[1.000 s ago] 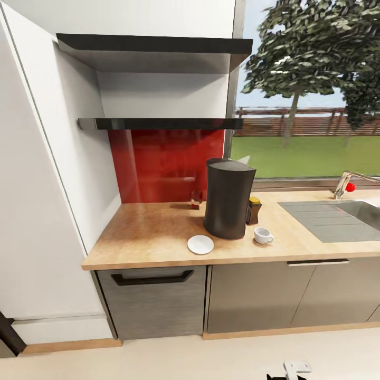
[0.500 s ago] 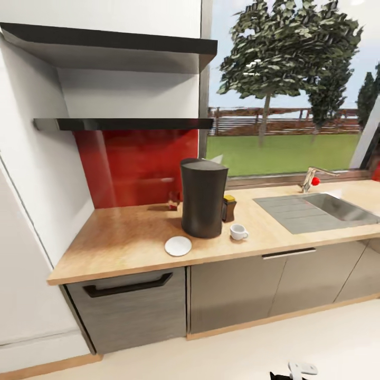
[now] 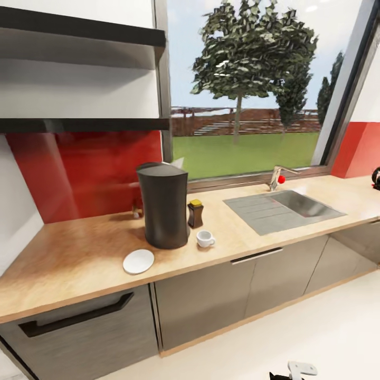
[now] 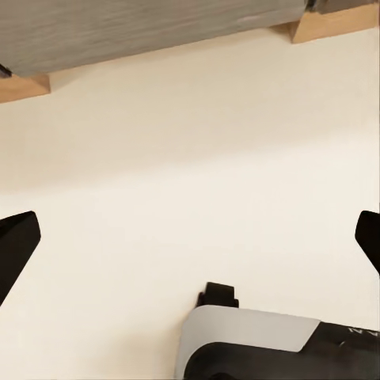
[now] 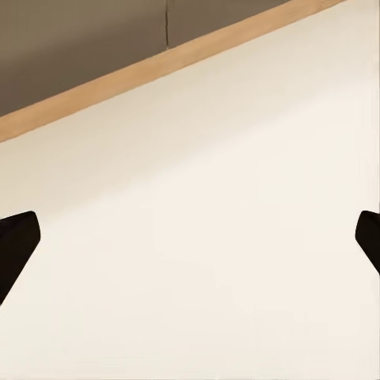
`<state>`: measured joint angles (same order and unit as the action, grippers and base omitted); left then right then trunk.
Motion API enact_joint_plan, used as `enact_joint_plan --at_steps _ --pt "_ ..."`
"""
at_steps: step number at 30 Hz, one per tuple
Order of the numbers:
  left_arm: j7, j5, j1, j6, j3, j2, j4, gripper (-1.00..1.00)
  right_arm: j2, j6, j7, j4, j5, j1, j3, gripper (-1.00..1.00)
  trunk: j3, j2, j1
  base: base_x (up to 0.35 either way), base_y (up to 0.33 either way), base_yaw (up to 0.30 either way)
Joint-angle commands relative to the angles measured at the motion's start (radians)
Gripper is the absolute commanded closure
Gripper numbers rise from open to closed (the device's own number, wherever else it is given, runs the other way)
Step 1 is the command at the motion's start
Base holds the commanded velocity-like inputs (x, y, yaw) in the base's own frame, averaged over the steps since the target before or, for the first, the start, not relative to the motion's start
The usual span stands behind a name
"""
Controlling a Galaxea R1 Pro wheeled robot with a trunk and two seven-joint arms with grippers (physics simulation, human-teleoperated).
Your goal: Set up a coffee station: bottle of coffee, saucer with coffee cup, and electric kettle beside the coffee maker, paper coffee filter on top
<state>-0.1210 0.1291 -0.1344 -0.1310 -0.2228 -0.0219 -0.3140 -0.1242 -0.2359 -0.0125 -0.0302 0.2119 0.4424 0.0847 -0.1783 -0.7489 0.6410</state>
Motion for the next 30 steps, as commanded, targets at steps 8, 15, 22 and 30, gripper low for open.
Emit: enact_joint_plan --at_steps 8,15,22,30 --pt "-0.006 0.01 -0.001 -0.003 -0.006 0.002 0.001 -1.0 0.001 -0.003 -0.001 0.001 0.009 0.001 0.009 -1.0 -0.001 -0.001 0.001 0.244 -0.183 -0.275" --pt "-0.006 0.009 -0.001 -0.002 -0.007 0.002 0.003 -1.0 0.002 -0.003 -0.001 0.001 0.009 0.001 0.009 -1.0 -0.001 -0.001 0.001 0.246 -0.174 -0.276" --pt "-0.006 0.009 -0.001 -0.002 -0.007 0.002 0.003 -1.0 0.002 -0.003 -0.001 0.001 0.009 0.001 0.009 -1.0 -0.001 -0.001 0.001 0.246 -0.174 -0.276" --pt "-0.006 0.009 -0.001 -0.002 -0.007 0.002 0.003 -1.0 0.003 -0.003 -0.001 0.001 0.009 0.001 0.009 -1.0 -0.001 -0.001 0.001 0.246 -0.174 -0.276"
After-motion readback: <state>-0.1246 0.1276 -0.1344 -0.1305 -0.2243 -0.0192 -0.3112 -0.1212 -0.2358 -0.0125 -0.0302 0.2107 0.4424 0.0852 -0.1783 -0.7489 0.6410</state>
